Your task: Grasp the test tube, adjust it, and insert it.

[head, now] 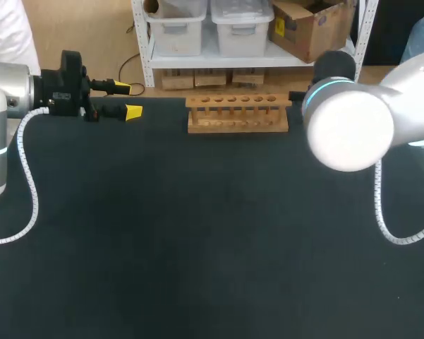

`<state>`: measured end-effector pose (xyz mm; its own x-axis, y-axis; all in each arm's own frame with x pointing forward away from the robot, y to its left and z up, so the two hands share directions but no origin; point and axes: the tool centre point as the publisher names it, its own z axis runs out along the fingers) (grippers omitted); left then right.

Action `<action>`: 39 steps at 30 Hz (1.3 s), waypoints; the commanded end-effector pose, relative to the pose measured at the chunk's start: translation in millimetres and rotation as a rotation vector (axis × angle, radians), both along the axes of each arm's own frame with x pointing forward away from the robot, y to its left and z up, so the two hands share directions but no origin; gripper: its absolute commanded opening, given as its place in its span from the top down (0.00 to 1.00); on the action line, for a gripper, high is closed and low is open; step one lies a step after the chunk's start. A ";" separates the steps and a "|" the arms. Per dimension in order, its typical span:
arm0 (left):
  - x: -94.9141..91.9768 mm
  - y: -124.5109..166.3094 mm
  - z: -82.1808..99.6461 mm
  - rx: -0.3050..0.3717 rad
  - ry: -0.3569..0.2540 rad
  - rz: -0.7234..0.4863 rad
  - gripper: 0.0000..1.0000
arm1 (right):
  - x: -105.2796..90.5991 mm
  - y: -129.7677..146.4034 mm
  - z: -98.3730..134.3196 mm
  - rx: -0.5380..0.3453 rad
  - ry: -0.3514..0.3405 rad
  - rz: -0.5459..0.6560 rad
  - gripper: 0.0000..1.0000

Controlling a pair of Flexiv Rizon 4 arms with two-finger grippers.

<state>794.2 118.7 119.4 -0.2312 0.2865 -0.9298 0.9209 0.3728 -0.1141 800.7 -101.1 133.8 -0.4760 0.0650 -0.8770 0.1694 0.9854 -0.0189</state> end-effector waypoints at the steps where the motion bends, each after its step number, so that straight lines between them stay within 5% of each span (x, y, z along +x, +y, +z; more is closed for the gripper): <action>1: -1.2 0.0 -1.3 -0.003 -0.005 0.003 0.00 | 10.7 16.1 5.7 -0.010 -0.016 0.007 1.00; 16: -1.2 0.0 -1.3 -0.003 -0.005 0.003 0.00 | 52.4 63.5 -3.4 0.002 -0.015 0.137 1.00; 39: -1.2 0.0 -1.3 -0.003 -0.005 0.003 0.00 | 19.4 119.7 -39.5 0.088 0.072 0.148 1.00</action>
